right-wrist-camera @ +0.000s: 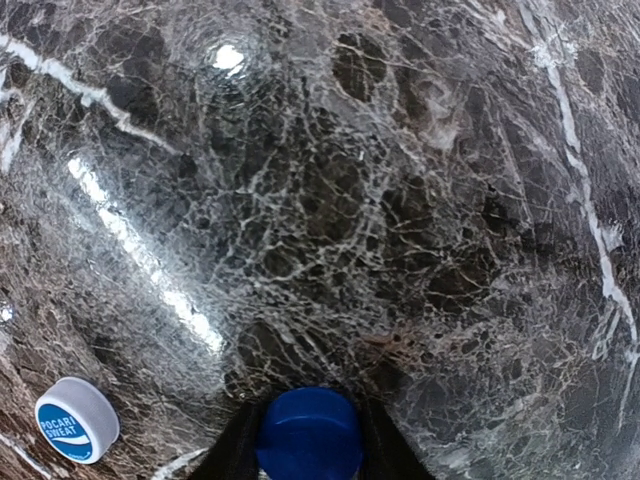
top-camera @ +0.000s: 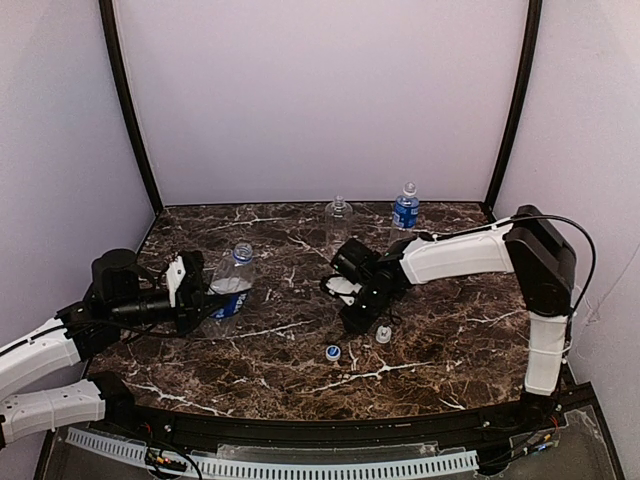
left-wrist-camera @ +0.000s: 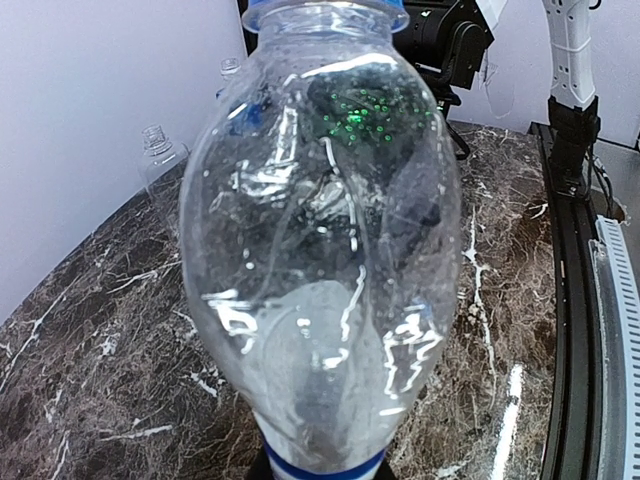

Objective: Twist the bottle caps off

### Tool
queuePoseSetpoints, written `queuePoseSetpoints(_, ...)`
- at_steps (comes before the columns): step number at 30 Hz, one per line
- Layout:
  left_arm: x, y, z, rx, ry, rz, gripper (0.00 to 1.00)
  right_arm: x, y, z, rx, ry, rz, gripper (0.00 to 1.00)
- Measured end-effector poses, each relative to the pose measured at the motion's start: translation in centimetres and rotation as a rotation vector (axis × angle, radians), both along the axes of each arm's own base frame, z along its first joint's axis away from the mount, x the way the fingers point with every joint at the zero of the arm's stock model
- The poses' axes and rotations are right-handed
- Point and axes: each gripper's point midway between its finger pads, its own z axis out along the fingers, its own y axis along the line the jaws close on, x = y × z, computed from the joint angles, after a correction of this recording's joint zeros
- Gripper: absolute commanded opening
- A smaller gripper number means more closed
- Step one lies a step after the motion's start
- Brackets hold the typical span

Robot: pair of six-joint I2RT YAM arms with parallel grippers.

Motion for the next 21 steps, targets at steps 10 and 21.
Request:
queuePoseSetpoints(10, -0.2, -0.4, 0.3, -0.017, -0.001, -0.027, 0.16, 0.6, 0.8, 2.5, 0.027, -0.026, 0.006, 0.95)
queuePoseSetpoints(21, -1.8, -1.5, 2.6, -0.065, -0.020, -0.146, 0.16, -7.3, 11.0, 26.7, 0.804, -0.353, 0.524, 0.85)
